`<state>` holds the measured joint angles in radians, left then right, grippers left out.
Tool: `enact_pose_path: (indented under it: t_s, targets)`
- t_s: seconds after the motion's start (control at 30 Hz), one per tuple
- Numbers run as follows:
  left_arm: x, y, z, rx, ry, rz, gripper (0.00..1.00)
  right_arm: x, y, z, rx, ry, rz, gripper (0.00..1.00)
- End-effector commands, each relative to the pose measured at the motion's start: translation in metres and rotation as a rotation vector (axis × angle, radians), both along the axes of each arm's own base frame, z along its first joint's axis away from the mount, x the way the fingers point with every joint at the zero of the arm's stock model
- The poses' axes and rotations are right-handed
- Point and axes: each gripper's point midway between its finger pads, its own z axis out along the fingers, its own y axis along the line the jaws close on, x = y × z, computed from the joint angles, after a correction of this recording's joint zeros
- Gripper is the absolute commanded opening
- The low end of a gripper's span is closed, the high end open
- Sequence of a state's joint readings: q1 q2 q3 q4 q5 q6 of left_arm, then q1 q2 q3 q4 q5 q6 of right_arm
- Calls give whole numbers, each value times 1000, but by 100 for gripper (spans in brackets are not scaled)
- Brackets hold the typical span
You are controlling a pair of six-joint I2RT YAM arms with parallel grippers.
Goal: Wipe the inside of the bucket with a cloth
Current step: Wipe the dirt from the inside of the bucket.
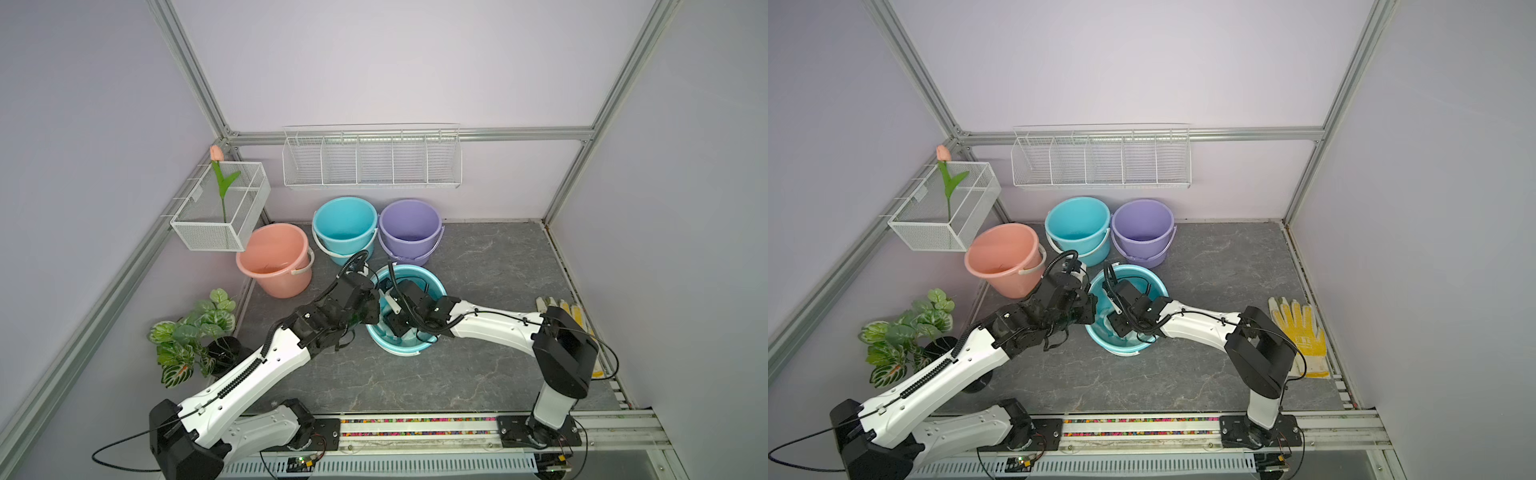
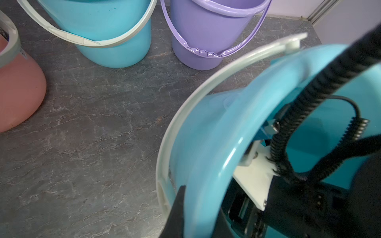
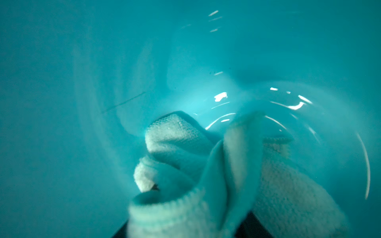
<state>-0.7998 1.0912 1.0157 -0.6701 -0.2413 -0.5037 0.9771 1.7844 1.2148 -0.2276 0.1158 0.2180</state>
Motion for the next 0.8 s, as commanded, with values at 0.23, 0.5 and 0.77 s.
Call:
enact_pose_path:
  t_s: [0.23, 0.5, 0.77]
  targets:
    - [0, -20, 12, -75, 6, -49, 0, 6, 16, 47, 188, -226, 80, 7]
    - [-7, -28, 3, -77, 55, -89, 0, 18, 29, 84, 227, -655, 271, 7]
    - [-11, -24, -9, -56, 94, -75, 0, 44, 5, 72, -123, -921, 315, 7]
